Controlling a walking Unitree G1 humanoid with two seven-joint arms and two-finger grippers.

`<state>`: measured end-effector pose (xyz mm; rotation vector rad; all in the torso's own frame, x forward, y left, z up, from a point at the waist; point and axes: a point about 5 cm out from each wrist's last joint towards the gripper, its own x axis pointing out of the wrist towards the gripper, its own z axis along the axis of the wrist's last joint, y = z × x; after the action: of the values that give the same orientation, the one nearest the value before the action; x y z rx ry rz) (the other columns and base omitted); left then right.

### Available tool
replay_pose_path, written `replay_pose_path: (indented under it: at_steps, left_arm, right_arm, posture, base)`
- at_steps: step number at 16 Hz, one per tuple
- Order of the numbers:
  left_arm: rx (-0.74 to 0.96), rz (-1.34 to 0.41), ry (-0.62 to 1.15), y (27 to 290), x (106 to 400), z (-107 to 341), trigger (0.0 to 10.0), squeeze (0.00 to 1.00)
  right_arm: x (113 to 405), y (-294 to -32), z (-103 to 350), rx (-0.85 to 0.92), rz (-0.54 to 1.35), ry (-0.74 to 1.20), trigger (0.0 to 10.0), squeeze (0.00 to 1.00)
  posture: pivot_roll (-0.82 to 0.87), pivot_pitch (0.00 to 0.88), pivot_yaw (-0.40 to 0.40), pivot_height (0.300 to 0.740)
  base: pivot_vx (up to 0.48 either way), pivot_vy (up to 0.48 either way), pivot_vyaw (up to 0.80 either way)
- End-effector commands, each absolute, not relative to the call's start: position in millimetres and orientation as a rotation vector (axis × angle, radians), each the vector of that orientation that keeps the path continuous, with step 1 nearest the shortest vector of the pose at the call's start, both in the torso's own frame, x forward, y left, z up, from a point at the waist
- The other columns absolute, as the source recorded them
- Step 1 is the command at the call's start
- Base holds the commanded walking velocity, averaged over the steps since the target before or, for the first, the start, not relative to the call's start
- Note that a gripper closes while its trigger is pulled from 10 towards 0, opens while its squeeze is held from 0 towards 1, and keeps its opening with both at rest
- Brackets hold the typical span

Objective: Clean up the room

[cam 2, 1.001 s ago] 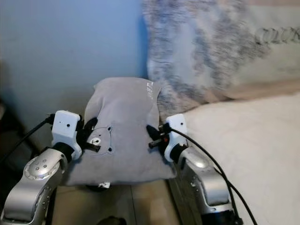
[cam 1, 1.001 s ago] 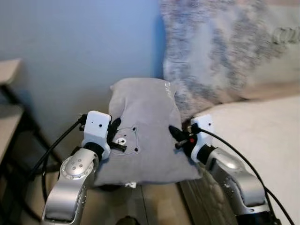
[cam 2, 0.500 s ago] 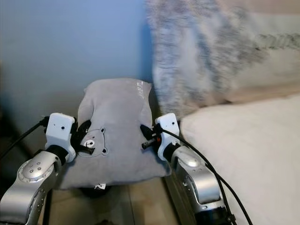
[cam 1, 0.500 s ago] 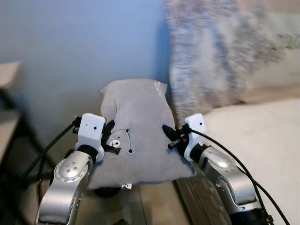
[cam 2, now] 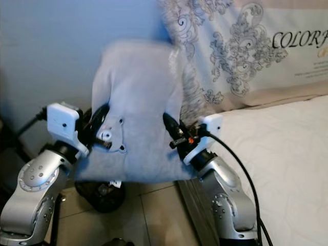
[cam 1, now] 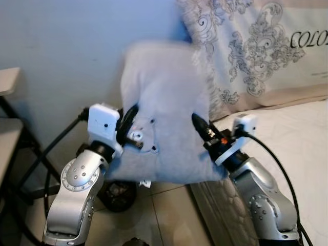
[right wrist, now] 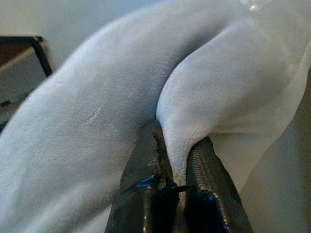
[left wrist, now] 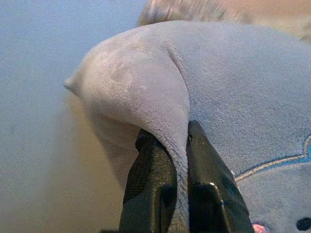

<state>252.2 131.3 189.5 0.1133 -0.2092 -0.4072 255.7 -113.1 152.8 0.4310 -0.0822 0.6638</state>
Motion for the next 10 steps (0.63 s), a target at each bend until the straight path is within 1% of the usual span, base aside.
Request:
replay_pose_path:
  at_steps: [1,3,4,6,7,8,10]
  left_arm:
    - [0.112,-0.506,-0.272,114.9,248.7,199.5,10.0,0.0]
    - [0.114,-0.524,-0.343,110.4,247.9,209.5,10.0,0.0]
    - [0.111,-0.524,-0.345,109.7,249.2,210.2,10.0,0.0]
    - [0.126,-0.534,-0.357,107.4,253.3,210.2,10.0,0.0]
    - [0.145,-0.555,-0.394,103.1,256.5,215.8,10.0,0.0]
    - [0.15,-0.569,-0.417,99.4,259.5,220.9,10.0,0.0]
    - [0.154,-0.574,-0.429,96.8,266.3,224.4,10.0,0.0]
  right_arm:
    - [250.4,-105.8,166.4,0.455,0.745,-0.151,10.0,0.0]
    - [244.2,-105.5,171.7,0.467,0.782,-0.177,10.0,0.0]
    - [245.8,-107.0,173.2,0.467,0.753,-0.19,10.0,0.0]
    - [251.5,-113.2,177.6,0.462,0.658,-0.242,10.0,0.0]
    - [256.3,-119.3,179.5,0.431,0.557,-0.276,10.0,0.0]
    - [258.7,-121.1,180.7,0.429,0.517,-0.29,10.0,0.0]
    - [259.0,-118.4,183.9,0.446,0.519,-0.297,10.0,0.0]
  posture:
    - [-0.05,0.0,0.042,0.74]
    - [-0.05,0.0,0.042,0.74]
    - [-0.05,0.0,0.042,0.74]
    - [-0.06,0.0,0.04,0.74]
    - [-0.06,0.0,0.039,0.74]
    - [-0.06,0.0,0.038,0.74]
    - [-0.06,0.0,0.04,0.74]
  base:
    - [0.0,0.0,0.0]
    - [0.0,0.0,0.0]
    - [0.0,0.0,0.0]
    - [0.0,0.0,0.0]
    - [0.0,0.0,0.0]
    - [0.0,0.0,0.0]
    - [0.0,0.0,-0.8]
